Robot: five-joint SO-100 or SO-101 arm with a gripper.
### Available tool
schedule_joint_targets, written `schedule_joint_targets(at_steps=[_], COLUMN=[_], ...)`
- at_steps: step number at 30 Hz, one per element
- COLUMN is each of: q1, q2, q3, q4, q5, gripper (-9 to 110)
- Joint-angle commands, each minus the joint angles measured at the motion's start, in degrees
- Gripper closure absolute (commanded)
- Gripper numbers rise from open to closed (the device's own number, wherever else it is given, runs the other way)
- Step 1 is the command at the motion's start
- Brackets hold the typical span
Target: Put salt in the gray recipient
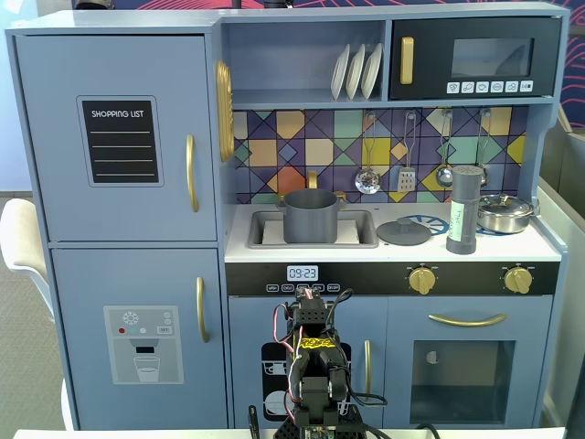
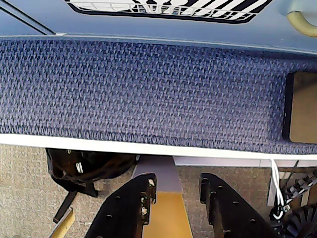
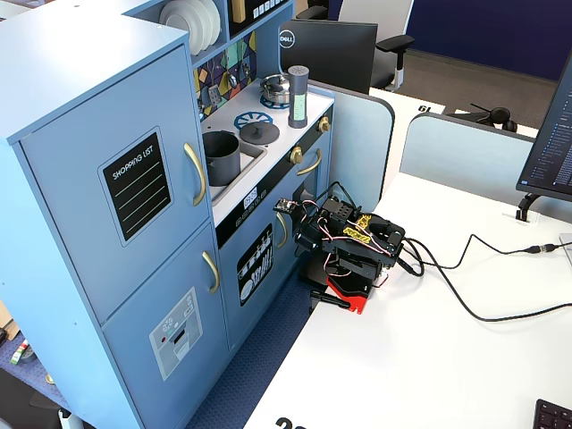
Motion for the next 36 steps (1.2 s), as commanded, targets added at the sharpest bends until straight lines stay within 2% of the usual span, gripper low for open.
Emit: schedule_joint_targets(at_steps=[1,18,24,31,36], q1=[-0.6,0.2,4.4,17.6,30.0], q2=[0.4,0.4,-7.8,-12.7,-15.5], q3=[-0.3,-0.5,-16.0,-34.7,-43.8], q4=[0.3,-0.7,-3.5,-1.5,-1.4], q5=[-0.8,-0.4,3.7,-4.0,-3.9], gripper=[101,101,101,101,101])
